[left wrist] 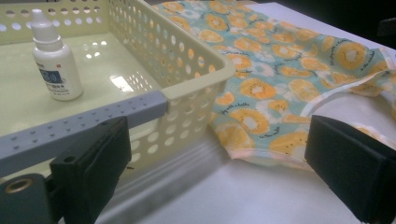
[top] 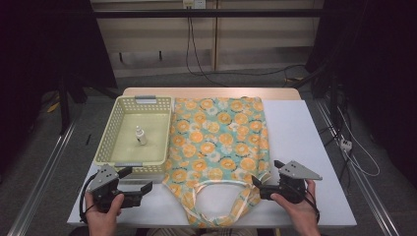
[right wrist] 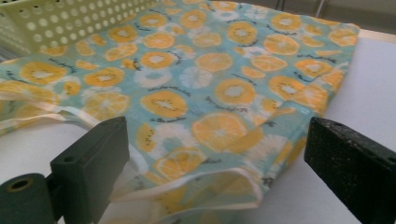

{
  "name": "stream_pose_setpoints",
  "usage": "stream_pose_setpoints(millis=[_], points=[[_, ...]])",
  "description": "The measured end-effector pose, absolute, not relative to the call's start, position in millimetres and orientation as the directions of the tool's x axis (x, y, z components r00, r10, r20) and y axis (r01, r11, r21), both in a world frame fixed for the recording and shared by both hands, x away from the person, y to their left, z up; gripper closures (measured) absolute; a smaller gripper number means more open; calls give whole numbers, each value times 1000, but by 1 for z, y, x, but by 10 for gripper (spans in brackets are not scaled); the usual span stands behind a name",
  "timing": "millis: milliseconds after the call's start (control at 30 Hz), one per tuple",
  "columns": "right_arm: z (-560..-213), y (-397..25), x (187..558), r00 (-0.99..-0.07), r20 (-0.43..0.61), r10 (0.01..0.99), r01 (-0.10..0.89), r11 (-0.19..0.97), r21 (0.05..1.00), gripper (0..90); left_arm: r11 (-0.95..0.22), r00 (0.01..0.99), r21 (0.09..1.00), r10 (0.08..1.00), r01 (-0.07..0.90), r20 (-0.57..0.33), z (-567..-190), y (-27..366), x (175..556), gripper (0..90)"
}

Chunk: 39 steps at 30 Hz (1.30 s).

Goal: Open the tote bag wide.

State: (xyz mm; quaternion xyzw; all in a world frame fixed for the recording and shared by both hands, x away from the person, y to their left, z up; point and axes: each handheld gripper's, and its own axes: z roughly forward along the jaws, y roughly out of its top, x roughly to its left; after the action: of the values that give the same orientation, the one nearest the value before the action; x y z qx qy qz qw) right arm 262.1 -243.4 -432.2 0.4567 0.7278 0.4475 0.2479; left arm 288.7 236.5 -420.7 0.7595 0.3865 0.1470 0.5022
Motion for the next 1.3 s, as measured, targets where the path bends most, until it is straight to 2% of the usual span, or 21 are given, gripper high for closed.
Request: stream_pose_setpoints(millis=[367, 467, 733, 867, 967, 1133, 1300], points=[[-426, -214, 266, -565, 47, 824, 452, 262, 853, 81, -189, 657, 876, 733, 443, -175, -419, 238, 288, 63], [-422, -202, 266, -634, 91, 768, 466, 286, 837, 108, -190, 660, 877, 731, 442, -174, -419, 238, 288, 63], [-415, -182, 264, -712, 117, 692, 491, 371, 788, 107, -199, 669, 876, 723, 440, -172, -419, 237, 288, 63], [-406, -171, 256, -742, 98, 663, 475, 418, 774, 110, -200, 670, 875, 722, 440, -172, -420, 236, 287, 63], [-401, -160, 248, -777, 84, 624, 460, 471, 753, 168, -201, 668, 875, 724, 441, -170, -420, 236, 287, 63], [-398, -142, 236, -839, 88, 537, 421, 538, 730, 171, -201, 667, 875, 726, 440, -168, -420, 236, 287, 63], [-401, -129, 228, -879, 87, 469, 389, 599, 700, 290, -204, 665, 875, 728, 440, -165, -420, 236, 287, 63]])
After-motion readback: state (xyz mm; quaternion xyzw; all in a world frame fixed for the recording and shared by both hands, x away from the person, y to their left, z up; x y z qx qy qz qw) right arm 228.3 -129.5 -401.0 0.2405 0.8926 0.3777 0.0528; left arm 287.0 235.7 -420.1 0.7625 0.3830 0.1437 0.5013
